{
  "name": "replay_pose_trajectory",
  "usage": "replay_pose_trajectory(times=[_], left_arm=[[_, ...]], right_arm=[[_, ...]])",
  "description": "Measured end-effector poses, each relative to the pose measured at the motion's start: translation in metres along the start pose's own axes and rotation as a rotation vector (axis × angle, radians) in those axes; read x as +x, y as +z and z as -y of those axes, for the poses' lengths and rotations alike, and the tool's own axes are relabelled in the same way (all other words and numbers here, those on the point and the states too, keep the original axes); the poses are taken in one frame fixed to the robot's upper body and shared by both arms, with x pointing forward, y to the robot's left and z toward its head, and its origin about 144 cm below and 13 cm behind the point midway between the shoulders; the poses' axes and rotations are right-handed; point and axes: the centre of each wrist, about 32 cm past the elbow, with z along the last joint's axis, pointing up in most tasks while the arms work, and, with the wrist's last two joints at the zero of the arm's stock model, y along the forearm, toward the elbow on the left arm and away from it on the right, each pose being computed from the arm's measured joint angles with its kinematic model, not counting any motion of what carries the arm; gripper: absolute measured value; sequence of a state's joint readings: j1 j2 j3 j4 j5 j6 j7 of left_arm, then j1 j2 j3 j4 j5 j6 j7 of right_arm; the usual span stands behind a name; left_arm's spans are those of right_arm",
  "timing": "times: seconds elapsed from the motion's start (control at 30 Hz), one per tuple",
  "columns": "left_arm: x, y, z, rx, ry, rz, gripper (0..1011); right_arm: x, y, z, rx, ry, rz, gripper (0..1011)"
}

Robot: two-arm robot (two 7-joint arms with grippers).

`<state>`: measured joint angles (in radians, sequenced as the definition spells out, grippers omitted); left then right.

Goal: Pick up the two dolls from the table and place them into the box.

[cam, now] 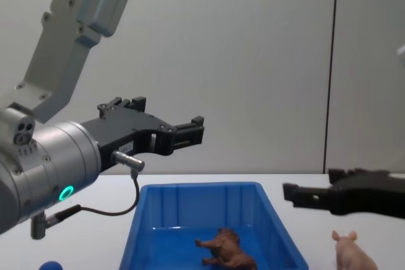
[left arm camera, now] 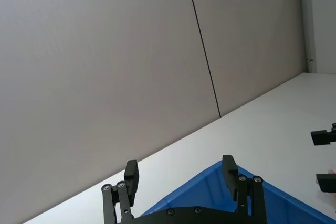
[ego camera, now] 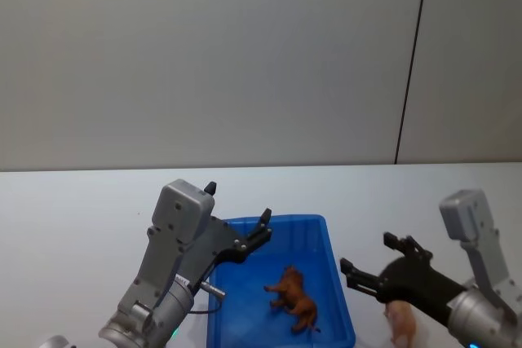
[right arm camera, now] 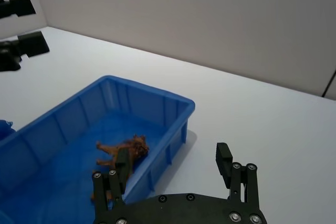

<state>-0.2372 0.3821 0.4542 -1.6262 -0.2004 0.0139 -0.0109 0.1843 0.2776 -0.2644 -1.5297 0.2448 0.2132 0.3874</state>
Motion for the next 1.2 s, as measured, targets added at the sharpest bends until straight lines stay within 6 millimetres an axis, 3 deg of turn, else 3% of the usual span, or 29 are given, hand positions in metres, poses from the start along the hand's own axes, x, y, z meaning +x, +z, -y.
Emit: replay_pose_trajectory(times=[0.5,1.13,1.2], left_arm=[[0.000,0.000,0.000,0.000,0.000,0.000,1001],[0.000,0.000,0.000,0.000,0.000,0.000,1001],[0.000,0.000,0.000,0.000,0.000,0.000,1001]], right_arm=[[-0.003,-0.022,0.021,-0.088,-0.093,-0.028,1001],[-0.003,-0.037,0.027,-0.195,-0.116,-0.098,1001],[-0.003,-0.039,0.027,-0.201,-0.115,-0.105,961]])
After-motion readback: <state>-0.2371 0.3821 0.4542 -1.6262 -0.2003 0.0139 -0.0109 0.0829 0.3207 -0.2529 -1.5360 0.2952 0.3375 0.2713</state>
